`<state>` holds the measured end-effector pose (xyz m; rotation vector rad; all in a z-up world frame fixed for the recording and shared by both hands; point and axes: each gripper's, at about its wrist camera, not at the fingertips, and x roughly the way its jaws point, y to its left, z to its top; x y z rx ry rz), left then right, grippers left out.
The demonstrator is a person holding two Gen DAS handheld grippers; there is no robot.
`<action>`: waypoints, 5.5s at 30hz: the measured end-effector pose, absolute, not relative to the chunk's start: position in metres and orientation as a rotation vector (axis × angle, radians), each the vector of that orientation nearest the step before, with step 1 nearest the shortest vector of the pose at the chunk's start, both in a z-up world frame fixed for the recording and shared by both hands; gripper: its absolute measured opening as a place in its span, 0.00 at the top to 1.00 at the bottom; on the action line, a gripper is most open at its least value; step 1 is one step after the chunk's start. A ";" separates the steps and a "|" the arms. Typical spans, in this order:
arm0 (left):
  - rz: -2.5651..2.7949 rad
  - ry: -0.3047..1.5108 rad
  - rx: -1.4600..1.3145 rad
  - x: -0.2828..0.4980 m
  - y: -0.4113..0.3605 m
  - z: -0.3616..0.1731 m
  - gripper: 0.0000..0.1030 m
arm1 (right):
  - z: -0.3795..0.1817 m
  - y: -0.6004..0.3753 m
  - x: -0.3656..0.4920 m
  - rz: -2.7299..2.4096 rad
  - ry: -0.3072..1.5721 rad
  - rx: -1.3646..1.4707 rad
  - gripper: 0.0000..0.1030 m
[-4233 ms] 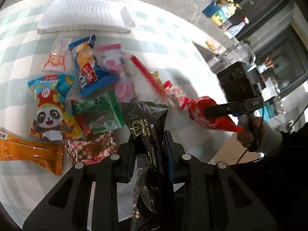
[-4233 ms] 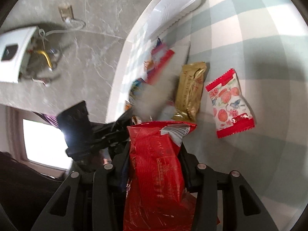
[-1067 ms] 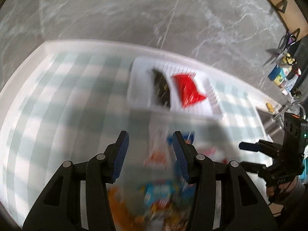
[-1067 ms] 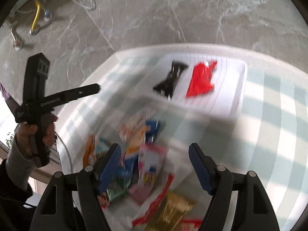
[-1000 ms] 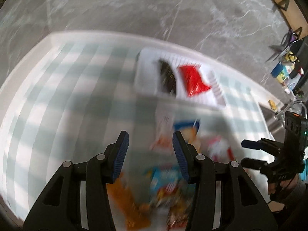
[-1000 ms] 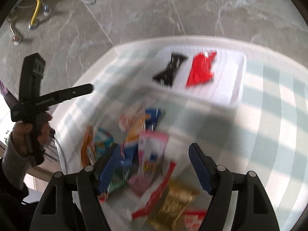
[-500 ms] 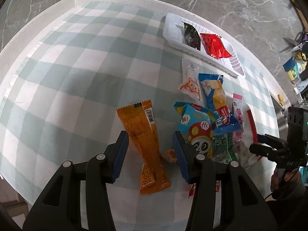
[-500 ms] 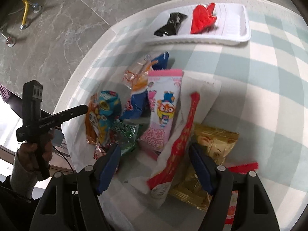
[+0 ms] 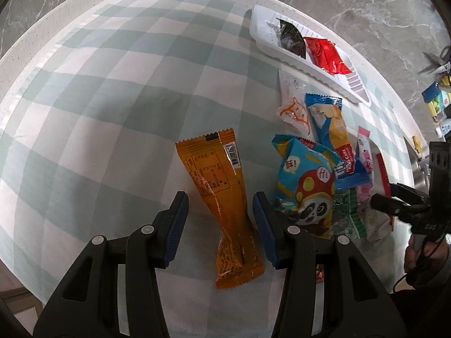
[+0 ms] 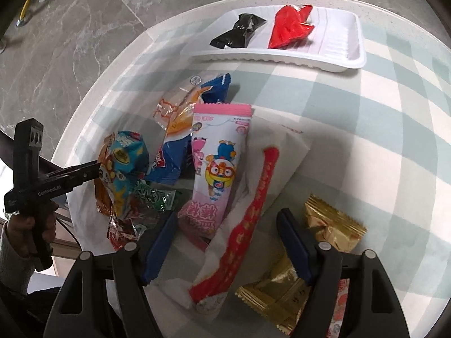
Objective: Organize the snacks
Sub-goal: 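Grasp the orange bar with the left tool while the right tool grasps the white-red packet, then carry the orange bar and white-red packet up to the white tray, then release the orange bar and white-red packet into the tray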
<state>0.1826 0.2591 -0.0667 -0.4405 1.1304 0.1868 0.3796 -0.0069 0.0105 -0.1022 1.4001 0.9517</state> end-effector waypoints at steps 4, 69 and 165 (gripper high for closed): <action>0.193 1.133 -0.410 0.186 0.255 -0.071 0.55 | 0.007 -0.008 0.390 0.954 1.450 -0.030 0.14; 0.085 0.991 -0.719 0.178 0.280 -0.072 0.84 | 0.004 -0.034 0.389 0.955 1.490 0.054 0.65; -0.026 0.981 -0.324 0.518 0.293 -0.026 0.79 | 0.042 -0.009 0.606 0.840 1.235 0.406 0.50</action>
